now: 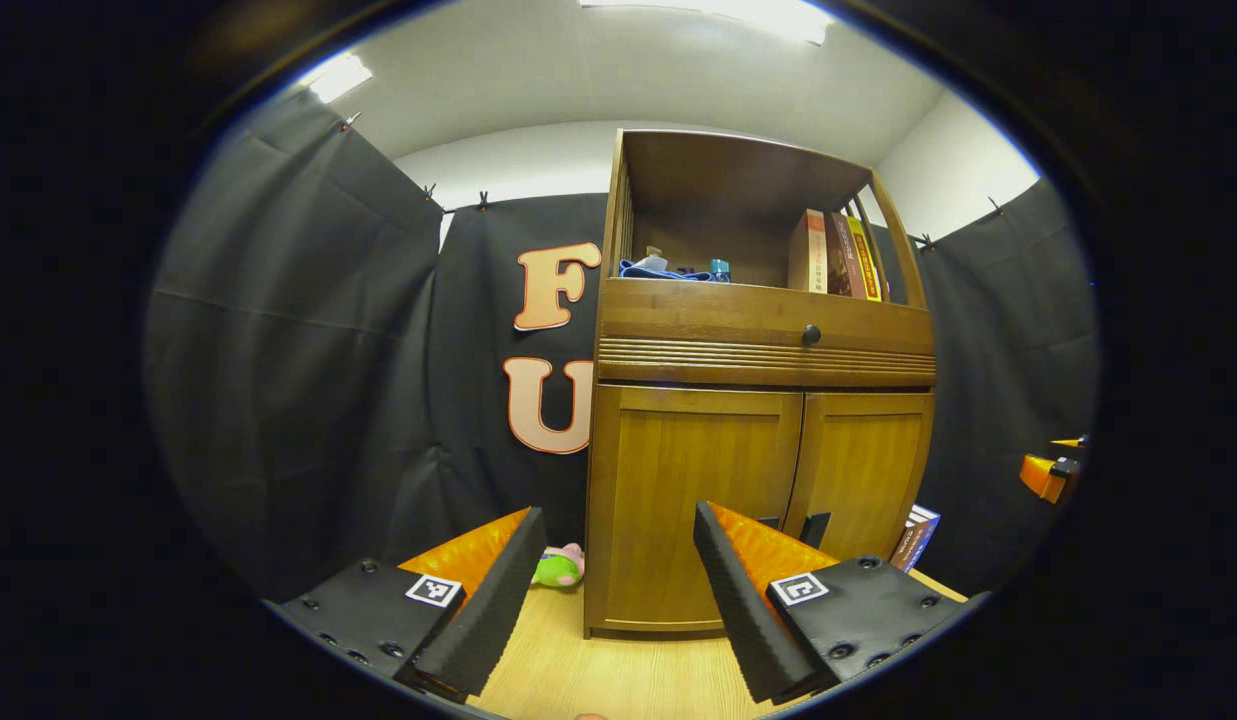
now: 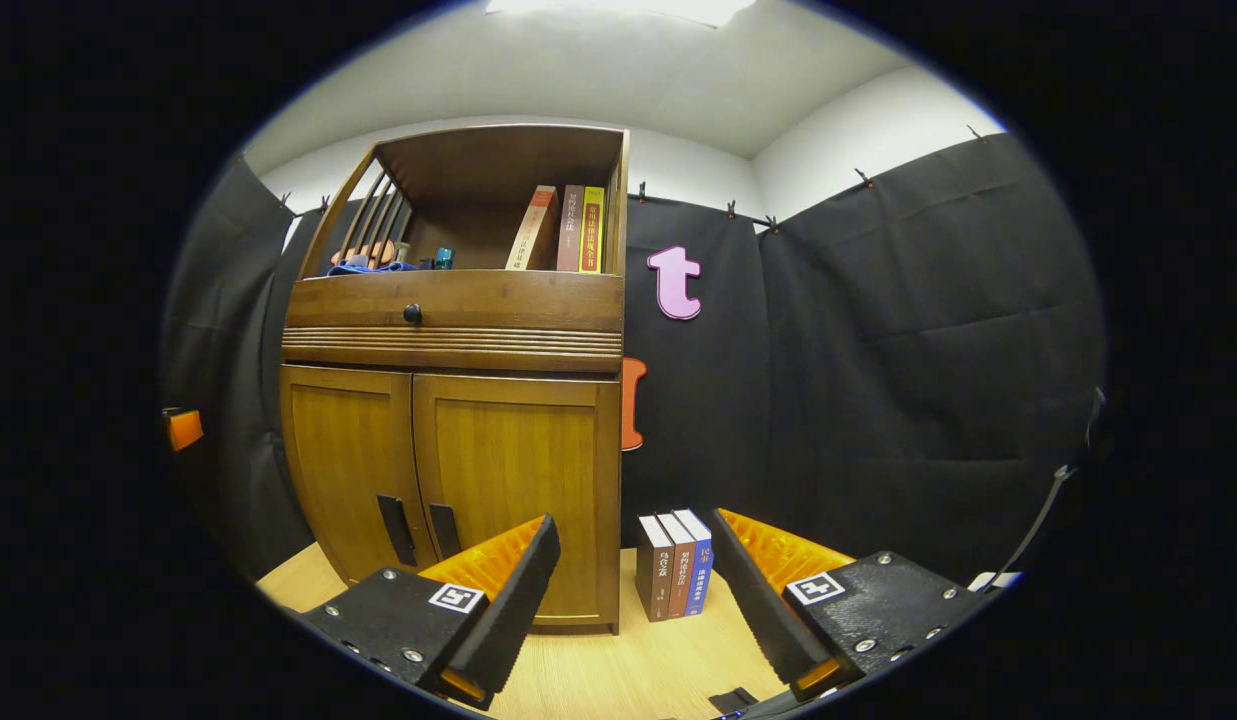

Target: Open the right door of the double-door shoe cabinet with the right hand, and open the left door with the left hand.

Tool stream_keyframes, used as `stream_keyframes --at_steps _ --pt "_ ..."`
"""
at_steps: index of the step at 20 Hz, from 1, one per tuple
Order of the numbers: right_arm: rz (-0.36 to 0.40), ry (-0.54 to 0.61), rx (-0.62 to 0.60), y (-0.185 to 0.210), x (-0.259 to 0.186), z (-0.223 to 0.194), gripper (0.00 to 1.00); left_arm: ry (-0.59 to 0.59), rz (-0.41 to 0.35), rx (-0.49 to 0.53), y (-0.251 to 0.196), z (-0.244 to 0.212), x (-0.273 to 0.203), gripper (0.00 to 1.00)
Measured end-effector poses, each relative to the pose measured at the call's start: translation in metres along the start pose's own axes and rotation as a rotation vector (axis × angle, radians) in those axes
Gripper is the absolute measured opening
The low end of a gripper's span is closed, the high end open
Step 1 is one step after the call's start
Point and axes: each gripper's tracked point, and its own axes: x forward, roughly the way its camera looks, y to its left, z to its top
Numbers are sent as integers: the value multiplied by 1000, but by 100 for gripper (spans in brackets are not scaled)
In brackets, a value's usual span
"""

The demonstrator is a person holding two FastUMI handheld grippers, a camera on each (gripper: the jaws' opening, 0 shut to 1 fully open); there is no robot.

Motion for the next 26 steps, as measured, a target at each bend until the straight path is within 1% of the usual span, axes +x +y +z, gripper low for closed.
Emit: stream_keyframes --at_steps 5,11,12,14,19,20,21,23,24,25,26 --pt "22 11 6 13 3 -8 94 3 7 4 2 -1 0 96" --pt "65 44 20 38 15 -31 94 5 19 14 7 -3 0 97" --pt "71 50 21 42 17 -35 94 6 21 12 9 -3 0 99" --pt "84 58 17 52 23 -43 94 7 32 10 14 -3 1 98" --pt "131 75 34 89 43 -61 94 14 53 12 24 -5 4 96" --pt "144 81 43 98 48 -67 94 12 59 16 28 -4 4 94" --pt "156 86 50 106 53 -71 94 11 63 17 30 -4 4 96" --pt "175 89 51 123 64 -78 94 15 73 16 36 -5 5 95" --pt "185 84 45 132 69 -80 94 17 79 17 39 -6 6 99" --pt "195 76 38 142 75 -81 94 17 88 21 45 -6 7 99" --pt "206 75 32 152 80 -83 94 17 97 25 46 -6 7 94"
